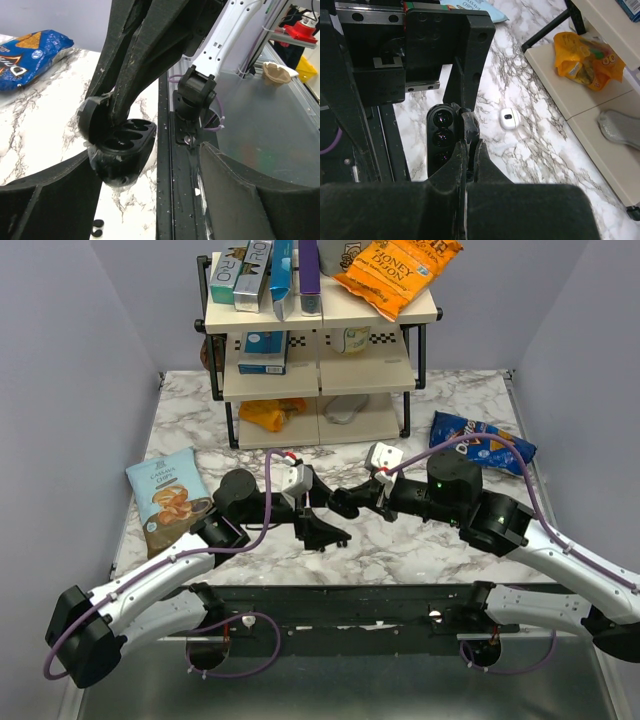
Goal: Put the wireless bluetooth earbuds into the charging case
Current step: Adjust the charging case.
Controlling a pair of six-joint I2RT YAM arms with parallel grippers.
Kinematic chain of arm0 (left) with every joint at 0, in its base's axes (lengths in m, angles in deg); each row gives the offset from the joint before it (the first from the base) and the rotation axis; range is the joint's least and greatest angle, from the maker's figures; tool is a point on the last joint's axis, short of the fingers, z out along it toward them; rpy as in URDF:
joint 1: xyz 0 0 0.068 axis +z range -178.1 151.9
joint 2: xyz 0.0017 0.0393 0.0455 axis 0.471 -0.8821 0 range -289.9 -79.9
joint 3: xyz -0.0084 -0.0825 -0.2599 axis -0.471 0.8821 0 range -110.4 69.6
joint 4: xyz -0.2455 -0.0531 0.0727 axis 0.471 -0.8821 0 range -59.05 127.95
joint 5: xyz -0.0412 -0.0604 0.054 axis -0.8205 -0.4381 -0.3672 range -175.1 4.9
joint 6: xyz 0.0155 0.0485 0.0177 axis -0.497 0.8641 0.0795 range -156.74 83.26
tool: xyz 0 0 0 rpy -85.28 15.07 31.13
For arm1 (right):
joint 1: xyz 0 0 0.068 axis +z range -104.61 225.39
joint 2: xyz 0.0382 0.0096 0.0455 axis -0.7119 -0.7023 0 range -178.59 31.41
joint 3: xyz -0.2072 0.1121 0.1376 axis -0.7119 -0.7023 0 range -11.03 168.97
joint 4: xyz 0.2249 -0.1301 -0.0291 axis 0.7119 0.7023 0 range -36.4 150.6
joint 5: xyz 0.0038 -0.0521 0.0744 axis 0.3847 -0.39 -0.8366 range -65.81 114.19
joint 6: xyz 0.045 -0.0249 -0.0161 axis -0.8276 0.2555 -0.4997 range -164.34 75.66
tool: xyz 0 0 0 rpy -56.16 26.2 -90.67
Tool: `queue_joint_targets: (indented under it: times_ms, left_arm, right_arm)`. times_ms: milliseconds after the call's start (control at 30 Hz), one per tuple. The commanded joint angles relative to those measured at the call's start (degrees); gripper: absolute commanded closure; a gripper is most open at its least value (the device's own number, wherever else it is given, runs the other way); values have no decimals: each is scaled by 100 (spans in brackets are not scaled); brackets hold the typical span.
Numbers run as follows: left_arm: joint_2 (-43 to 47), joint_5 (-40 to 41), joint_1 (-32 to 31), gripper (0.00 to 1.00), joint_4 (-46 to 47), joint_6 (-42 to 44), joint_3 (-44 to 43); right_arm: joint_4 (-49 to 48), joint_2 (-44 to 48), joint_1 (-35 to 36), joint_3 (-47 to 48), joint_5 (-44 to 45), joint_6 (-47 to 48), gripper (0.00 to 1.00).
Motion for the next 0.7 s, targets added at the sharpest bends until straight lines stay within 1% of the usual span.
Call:
queue_joint_targets:
  times_ms: [0,100,233,467,533,667]
  left_arm:
    - [98,211,35,21,-42,133,-158]
    - [72,282,61,27,46,133,-158]
    - [54,378,97,27,99,124,-185]
    - [-7,440,114,25,178,133,-220]
    - [1,440,123,26,204,133,-228]
    - [-51,370,123,32,257,141,-228]
  right_arm:
    - [74,105,44,91,117,98,99]
    - [56,114,71,56,73,98,99]
    - [74,114,97,65,82,116,99]
    - [83,88,123,56,82,98,99]
    - [83,70,123,64,90,98,99]
    - [74,53,123,56,117,98,99]
